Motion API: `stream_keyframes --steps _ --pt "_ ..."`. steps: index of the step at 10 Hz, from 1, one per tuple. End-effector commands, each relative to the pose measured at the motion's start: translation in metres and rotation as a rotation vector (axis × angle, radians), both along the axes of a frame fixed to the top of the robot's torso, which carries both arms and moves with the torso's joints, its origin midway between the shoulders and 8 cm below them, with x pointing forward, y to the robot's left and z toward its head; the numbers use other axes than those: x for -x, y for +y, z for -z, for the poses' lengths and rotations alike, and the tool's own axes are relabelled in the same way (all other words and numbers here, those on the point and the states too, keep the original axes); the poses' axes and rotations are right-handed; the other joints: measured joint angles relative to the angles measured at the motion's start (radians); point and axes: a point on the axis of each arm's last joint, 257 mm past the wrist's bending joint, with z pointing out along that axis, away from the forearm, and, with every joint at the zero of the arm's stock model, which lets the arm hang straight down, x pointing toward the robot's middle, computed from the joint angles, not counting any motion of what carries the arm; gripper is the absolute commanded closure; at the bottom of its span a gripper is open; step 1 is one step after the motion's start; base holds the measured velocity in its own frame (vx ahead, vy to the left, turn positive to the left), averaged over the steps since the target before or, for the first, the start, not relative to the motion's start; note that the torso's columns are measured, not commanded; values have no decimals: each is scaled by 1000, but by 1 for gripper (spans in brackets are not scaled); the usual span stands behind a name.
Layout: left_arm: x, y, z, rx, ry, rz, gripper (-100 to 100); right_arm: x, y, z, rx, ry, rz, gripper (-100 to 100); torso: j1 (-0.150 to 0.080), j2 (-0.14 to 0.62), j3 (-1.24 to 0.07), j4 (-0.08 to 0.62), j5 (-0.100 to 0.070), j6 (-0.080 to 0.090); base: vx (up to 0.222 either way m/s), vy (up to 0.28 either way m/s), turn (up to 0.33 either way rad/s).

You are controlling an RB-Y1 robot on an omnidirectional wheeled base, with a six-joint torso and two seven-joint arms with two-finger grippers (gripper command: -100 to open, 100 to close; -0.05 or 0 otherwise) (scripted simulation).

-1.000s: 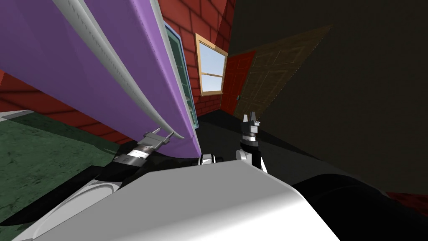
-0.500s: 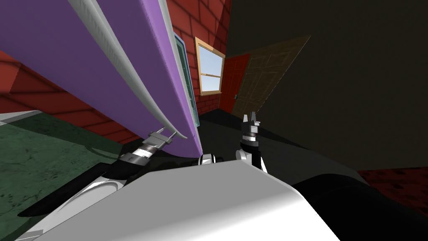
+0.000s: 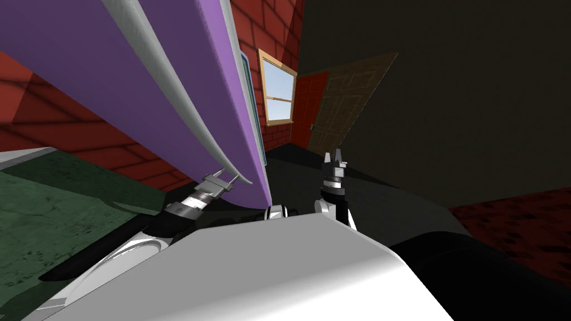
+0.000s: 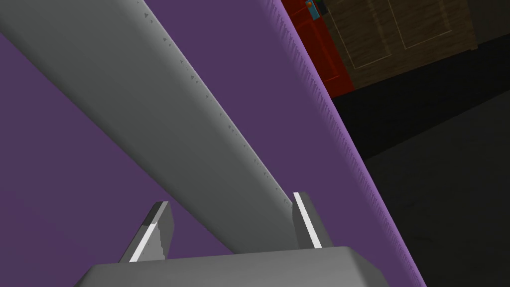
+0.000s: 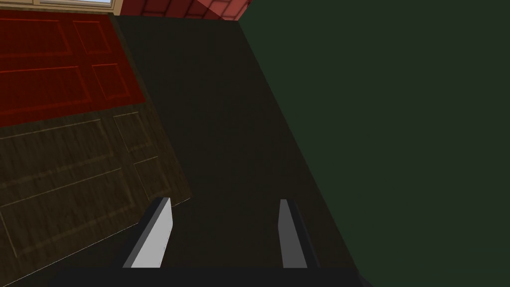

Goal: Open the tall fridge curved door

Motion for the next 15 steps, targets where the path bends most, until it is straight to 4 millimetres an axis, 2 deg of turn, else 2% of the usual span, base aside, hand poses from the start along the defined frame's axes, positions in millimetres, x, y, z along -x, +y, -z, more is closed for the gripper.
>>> stream_keyframes --steps 1,2,4,7,11,12,13,15 --pt "-1 -5 -3 -4 -14 11 100 0 0 0 0 0 0 0 -2 0 0 0 0 2 -240 164 -64" --pt "2 -1 -12 -5 -5 24 -100 0 0 0 0 0 0 0 -5 -1 0 -1 -1 1 -86 38 82" --pt "4 3 -23 -5 -6 36 -100 0 0 0 0 0 0 0 -19 -14 -9 -5 -5 5 43 -63 104" --pt "6 5 -35 -7 -6 50 -100 0 0 0 0 0 0 0 -9 -2 -1 -3 -1 5 54 -45 32" --pt "9 2 -57 -7 -4 88 -100 0 0 0 0 0 0 0 -10 -1 0 -2 -1 5 20 -35 72" --pt "9 4 -55 -6 -7 80 -100 0 0 0 0 0 0 0 -11 -2 -1 -3 -1 5 8 -16 16" --pt "9 4 -56 -6 -6 82 0 0 0 0 0 0 0 0 -10 -2 0 -3 -1 5 0 0 0" --pt "9 4 -56 -6 -6 82 0 0 0 0 0 0 0 0 -10 -1 0 -2 -1 5 0 0 0"
